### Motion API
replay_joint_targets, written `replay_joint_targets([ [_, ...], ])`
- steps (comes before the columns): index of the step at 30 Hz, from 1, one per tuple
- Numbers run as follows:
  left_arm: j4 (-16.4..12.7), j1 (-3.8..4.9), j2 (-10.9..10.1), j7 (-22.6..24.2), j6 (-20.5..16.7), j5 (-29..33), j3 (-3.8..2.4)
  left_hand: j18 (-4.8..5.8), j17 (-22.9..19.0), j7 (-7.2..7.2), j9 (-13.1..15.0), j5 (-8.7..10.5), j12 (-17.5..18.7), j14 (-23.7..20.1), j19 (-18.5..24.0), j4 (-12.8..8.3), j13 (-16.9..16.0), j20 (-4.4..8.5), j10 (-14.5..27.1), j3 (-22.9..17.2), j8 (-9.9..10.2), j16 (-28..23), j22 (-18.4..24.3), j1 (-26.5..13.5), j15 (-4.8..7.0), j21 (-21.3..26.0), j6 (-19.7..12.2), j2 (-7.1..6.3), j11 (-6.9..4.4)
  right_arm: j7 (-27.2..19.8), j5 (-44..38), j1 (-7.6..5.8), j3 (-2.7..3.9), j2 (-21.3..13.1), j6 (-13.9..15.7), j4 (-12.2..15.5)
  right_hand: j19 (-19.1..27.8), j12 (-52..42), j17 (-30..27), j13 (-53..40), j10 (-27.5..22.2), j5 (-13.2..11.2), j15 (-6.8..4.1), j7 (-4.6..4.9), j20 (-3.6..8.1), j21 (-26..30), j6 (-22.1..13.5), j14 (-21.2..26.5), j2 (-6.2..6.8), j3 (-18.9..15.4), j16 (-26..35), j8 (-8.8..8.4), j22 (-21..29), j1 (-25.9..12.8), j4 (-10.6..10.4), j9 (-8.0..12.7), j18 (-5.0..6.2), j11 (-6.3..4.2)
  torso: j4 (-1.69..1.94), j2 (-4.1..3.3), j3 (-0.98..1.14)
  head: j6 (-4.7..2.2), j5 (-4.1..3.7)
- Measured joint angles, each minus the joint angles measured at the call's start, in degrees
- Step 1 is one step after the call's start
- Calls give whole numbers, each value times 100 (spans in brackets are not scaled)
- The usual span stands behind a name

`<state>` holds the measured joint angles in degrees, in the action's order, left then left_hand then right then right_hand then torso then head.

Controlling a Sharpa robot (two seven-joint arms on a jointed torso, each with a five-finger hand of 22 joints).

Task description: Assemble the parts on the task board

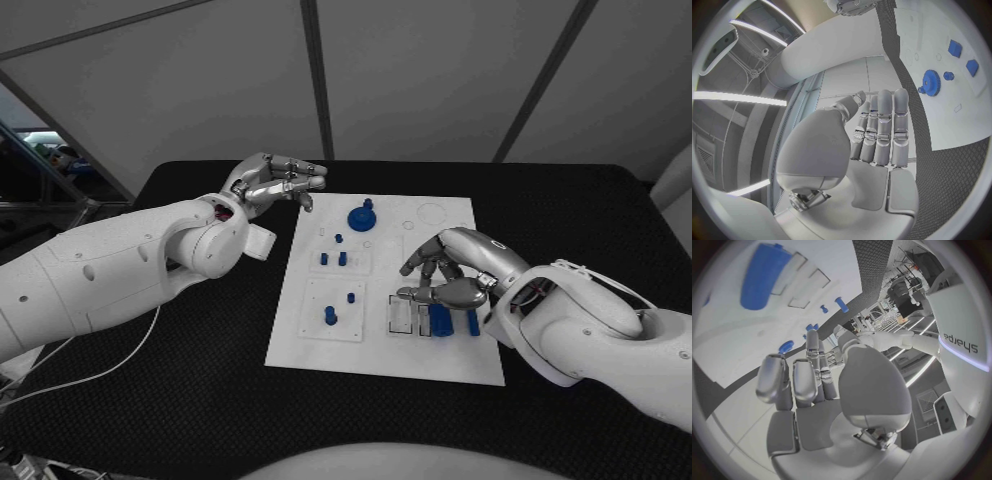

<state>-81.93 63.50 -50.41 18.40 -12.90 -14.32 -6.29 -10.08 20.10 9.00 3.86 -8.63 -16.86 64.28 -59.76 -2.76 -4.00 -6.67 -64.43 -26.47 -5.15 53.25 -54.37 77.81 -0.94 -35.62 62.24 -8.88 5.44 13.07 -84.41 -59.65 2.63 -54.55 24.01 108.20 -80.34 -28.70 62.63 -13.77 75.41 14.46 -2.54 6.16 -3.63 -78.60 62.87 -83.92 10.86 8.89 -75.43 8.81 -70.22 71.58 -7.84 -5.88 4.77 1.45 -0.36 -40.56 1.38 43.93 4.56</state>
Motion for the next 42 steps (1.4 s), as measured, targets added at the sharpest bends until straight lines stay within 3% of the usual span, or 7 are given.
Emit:
replay_joint_targets([
  [2,-4,0,-5,0,-1,0,0,0,0,0,0,0,0,0,0,0,0,0,0,0,0,0,0,0,0,0,0,0,0,132,204,-16,6,-265,-15,52,-172,-1305,470,-1372,52,304,-56,-67,59,-204,-49,-3,-17,-338,-292,195,-318,-26,-126,-84,-83,-57,-15,2,0,-27,-105],
  [5,-13,0,-10,-1,-2,0,0,0,0,0,0,0,0,0,0,0,0,0,0,0,0,0,0,0,0,0,0,0,0,341,410,-22,10,-549,-50,129,-302,-3307,1056,-3711,103,466,-96,-98,87,-389,-144,-2,-141,-830,-631,524,-469,21,-353,-247,-81,-116,-36,3,1,-50,-233],
  [7,-15,0,-12,-2,-3,0,2,0,0,0,0,0,0,0,0,0,0,0,0,0,0,0,0,0,0,0,0,0,0,463,484,-24,13,-680,-72,172,-322,-3898,1206,-4450,201,584,-96,-125,107,-448,-177,-2,-166,-1050,-740,673,-473,46,-493,-332,-170,-115,-49,3,4,-59,-296],
  [11,-25,0,-13,-2,-4,0,2,0,0,0,0,0,0,0,0,0,0,0,0,0,0,0,-1,0,0,0,0,0,0,737,562,-25,13,-885,-112,257,-322,-4439,1233,-5205,308,756,-96,-144,107,-507,-212,-2,-258,-1386,-843,1000,-473,94,-766,-564,-171,-163,-73,4,12,-74,-388],
  [21,-49,0,-36,-3,-7,39,3,0,1,0,0,0,0,0,0,0,0,0,0,0,0,0,-1,0,0,0,0,0,0,1308,492,136,5,-783,-204,282,-343,-4553,1232,-5431,322,814,-96,-174,128,-539,-389,-2,-326,-1719,-920,1223,-472,41,-891,-817,-170,-177,-86,9,10,-54,-484],
  [32,-56,0,-61,-3,-9,70,3,0,1,0,0,0,0,0,0,0,0,0,0,0,0,0,-1,0,0,0,0,0,0,1648,305,359,-6,-520,-360,168,-342,-4529,1231,-5445,278,804,-96,-149,128,-561,-507,-2,-288,-1863,-941,1279,-472,-118,-895,-910,-170,-133,-83,9,5,-6,-452],
  [42,-58,0,-63,-3,-9,80,3,0,-3,0,0,0,0,0,0,0,0,0,0,0,0,0,-2,0,0,0,0,0,0,1841,131,403,-6,-359,-557,91,-362,-4529,1231,-5491,278,711,-95,-165,108,-561,-539,-2,-311,-1905,-941,1331,-471,-261,-905,-984,-169,-134,-83,5,5,10,-438],
])
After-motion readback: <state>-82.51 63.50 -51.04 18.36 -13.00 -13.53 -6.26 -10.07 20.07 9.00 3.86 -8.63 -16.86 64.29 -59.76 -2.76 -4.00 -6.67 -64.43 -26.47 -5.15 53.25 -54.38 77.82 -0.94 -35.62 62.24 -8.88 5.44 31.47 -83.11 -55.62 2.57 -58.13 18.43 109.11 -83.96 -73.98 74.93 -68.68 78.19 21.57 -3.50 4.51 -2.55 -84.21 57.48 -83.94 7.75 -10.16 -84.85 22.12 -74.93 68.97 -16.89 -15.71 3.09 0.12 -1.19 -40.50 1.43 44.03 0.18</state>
